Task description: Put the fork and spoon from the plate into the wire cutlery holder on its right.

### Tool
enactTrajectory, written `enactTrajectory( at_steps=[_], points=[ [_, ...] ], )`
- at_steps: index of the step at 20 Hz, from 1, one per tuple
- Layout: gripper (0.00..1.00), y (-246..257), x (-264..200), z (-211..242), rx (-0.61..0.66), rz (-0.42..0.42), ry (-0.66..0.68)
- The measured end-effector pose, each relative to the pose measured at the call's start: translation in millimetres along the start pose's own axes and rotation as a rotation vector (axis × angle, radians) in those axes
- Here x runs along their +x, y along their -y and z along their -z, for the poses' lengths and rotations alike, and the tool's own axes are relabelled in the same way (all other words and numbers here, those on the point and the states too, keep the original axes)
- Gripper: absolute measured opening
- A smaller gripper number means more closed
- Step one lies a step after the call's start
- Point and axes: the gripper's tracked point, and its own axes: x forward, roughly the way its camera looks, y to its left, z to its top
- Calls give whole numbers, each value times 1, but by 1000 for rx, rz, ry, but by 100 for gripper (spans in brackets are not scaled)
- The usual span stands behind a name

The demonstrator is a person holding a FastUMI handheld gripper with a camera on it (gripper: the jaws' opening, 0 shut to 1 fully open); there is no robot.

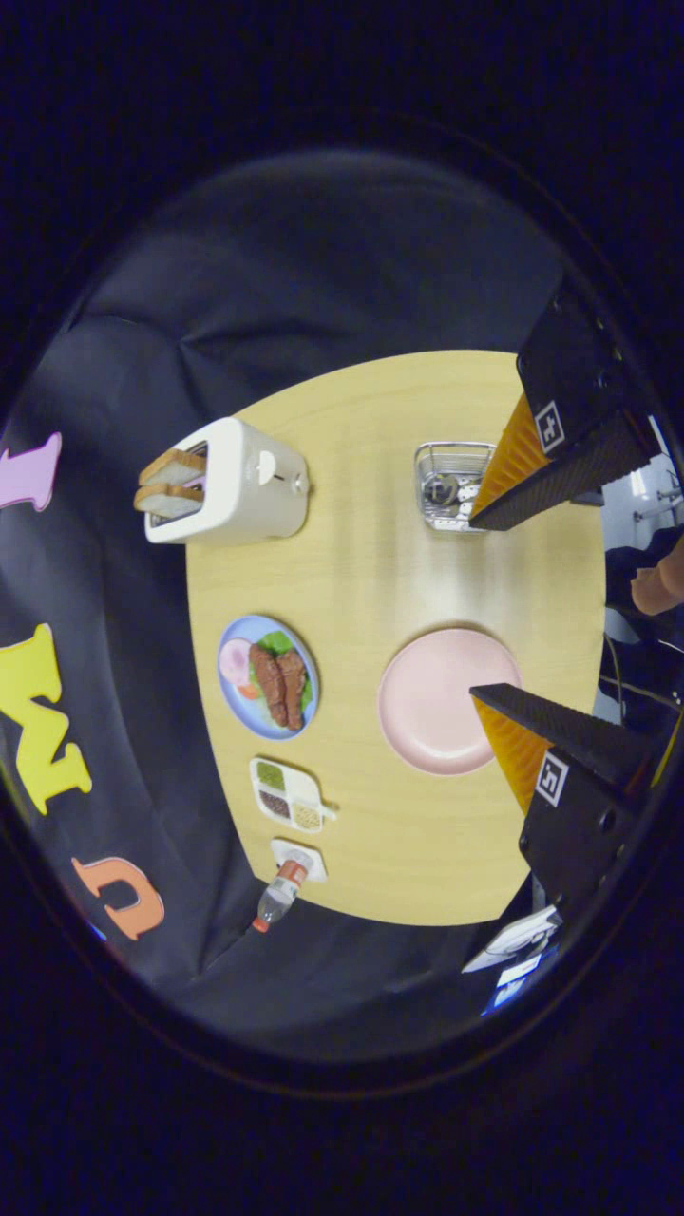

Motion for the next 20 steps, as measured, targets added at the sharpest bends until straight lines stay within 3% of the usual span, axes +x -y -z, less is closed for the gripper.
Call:
enactTrajectory(
  at_steps=[6, 13, 20],
  points=[
    [97, -42, -53, -35, 0, 12, 334],
    [97, -93, -146, -58, -104, 34, 779],
    [96, -108, -221, -49, -93, 79, 1040]
  ],
)
